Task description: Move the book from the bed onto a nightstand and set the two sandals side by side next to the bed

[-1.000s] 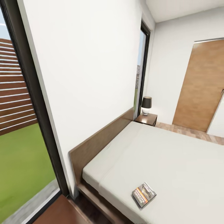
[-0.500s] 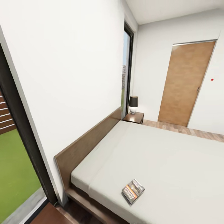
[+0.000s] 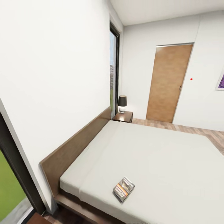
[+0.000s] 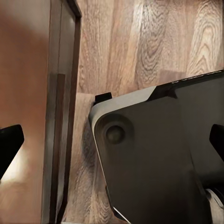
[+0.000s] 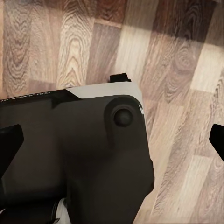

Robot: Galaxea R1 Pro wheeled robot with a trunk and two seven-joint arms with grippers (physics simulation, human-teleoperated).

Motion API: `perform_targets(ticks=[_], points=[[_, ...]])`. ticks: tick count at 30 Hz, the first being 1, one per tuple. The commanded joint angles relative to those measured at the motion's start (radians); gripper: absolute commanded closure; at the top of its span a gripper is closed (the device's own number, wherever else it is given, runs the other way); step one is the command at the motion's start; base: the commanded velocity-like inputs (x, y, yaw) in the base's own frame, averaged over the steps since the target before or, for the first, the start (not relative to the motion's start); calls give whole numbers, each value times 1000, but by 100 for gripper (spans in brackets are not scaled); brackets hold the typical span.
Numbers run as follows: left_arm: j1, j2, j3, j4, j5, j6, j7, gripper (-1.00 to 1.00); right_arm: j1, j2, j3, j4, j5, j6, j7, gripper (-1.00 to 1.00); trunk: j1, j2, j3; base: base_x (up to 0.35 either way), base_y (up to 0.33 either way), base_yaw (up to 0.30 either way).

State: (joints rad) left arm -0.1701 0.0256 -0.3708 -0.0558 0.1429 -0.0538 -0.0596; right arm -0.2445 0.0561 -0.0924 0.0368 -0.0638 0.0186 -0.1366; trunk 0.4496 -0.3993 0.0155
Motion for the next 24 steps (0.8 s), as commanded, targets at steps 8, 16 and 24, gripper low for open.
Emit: perform_targets(ticks=[8, 16, 24], points=[[0, 0, -8, 1, 11, -3, -3, -100, -1, 0, -6, 2, -4, 0, -3, -100, 0, -1, 0, 0, 0, -223], [0, 0, -8, 1, 11, -3, -3, -100, -1, 1, -6, 2, -4, 0, -3, -100, 0, -1, 0, 0, 0, -220], [0, 0, -8, 1, 11, -3, -3, -100, -1, 1, -6, 2, -4, 0, -2, -100, 0, -1, 0, 0, 0, -219]])
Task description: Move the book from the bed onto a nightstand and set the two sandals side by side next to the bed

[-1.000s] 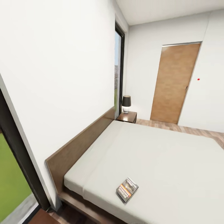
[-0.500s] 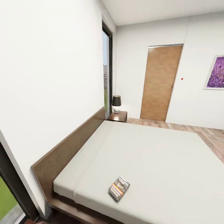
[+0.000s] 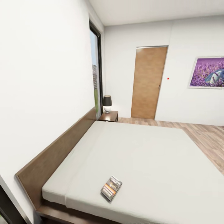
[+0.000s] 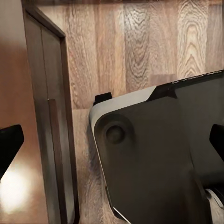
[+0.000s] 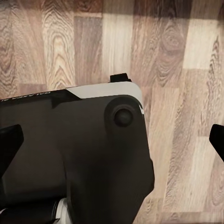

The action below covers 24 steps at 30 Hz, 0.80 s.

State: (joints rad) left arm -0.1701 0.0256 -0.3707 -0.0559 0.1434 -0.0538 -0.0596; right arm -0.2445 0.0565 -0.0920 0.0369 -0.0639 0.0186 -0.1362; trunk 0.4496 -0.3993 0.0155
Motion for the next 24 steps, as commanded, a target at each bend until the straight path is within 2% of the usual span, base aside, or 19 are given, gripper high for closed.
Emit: perform_targets(ticks=[1, 24], points=[[0, 0, -8, 1, 11, -3, -3, -100, -1, 0, -6, 1, -4, 0, -3, -100, 0, -1, 0, 0, 0, -219], [0, 0, -9, 1, 11, -3, -3, -100, -1, 0, -6, 1, -4, 0, -3, -100, 0, -1, 0, 0, 0, -218]])
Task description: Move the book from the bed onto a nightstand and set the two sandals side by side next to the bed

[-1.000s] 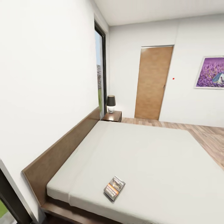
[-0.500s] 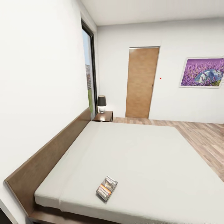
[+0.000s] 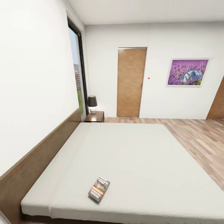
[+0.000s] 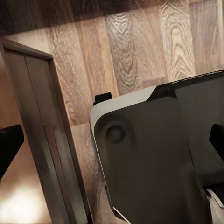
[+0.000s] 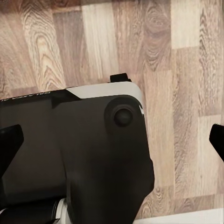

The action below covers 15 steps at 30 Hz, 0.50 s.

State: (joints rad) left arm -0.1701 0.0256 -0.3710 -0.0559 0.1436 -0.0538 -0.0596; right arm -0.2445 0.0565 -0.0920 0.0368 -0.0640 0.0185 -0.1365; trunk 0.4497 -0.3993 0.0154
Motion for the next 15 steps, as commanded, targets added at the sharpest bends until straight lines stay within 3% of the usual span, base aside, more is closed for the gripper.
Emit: perform_targets(ticks=[1, 15], points=[[0, 0, -8, 1, 10, -3, -3, -100, -1, 0, -7, 2, -4, 0, -3, -100, 0, -1, 0, 0, 0, -212], [0, 0, -9, 1, 10, -3, -3, -100, -1, 0, -6, 2, -4, 0, -3, -100, 0, -1, 0, 0, 0, -193]])
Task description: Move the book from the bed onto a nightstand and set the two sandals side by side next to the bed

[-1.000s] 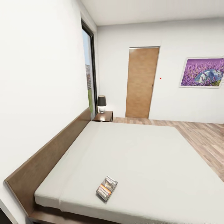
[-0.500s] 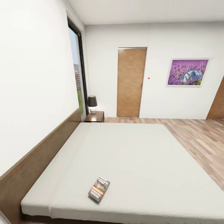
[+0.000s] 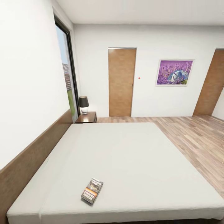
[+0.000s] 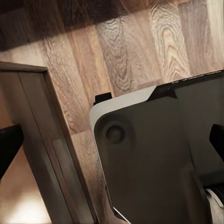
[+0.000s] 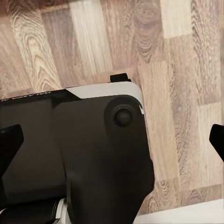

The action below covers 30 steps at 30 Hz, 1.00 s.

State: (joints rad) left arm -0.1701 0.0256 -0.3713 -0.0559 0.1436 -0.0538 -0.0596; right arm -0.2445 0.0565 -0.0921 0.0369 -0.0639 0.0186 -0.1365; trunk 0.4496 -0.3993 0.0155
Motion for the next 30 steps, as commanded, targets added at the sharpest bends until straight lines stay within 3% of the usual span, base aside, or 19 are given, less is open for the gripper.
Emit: perform_targets(ticks=[1, 21, 30], points=[[0, 0, -8, 1, 11, -3, -3, -100, -1, 0, -7, 1, -4, 0, -3, -100, 0, -1, 0, 0, 0, -182], [0, 0, -8, 1, 11, -3, -3, -100, -1, 0, -6, 1, -4, -1, -3, -100, 0, -1, 0, 0, 0, -205], [0, 0, -8, 1, 11, -3, -3, -100, -1, 1, -6, 1, -4, -1, -3, -100, 0, -1, 0, 0, 0, -89]])
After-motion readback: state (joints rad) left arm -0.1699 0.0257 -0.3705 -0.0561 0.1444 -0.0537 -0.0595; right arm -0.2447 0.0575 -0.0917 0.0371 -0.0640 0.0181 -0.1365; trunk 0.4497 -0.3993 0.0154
